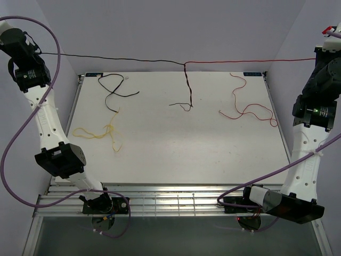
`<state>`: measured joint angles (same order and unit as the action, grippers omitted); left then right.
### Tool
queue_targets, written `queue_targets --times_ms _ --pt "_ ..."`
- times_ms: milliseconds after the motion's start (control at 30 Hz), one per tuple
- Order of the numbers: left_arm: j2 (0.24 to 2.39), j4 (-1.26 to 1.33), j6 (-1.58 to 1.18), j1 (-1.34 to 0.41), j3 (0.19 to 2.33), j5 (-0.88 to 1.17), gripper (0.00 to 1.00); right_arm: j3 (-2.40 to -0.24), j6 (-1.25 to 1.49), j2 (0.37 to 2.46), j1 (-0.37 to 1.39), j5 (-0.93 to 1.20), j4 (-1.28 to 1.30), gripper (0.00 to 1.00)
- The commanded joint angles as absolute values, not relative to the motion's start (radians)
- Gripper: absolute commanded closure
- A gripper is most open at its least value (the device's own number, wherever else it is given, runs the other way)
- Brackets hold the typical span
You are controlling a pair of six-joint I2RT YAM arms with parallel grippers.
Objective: Untangle the cables
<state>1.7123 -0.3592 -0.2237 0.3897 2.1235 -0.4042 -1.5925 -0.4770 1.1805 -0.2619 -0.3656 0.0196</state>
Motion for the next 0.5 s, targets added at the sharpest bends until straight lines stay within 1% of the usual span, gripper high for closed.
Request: queue_targets --times_ms 0,300,467 --pt "1.655 -0.341 -0.187 0.410 2.112 -0.403 1.00 -1.597 -0.503 1.157 -0.278 -0.407 -0.051 0.92" --pt "1.623 -0.301 -0.138 0.420 2.079 -0.393 1.00 -1.575 -0.520 1.150 -0.278 -0.405 -0.074 0.92" --pt "1.594 -0.275 -0.133 0.437 2.017 -0.338 1.00 -1.511 -0.589 1.141 -0.278 -0.442 -0.144 0.92"
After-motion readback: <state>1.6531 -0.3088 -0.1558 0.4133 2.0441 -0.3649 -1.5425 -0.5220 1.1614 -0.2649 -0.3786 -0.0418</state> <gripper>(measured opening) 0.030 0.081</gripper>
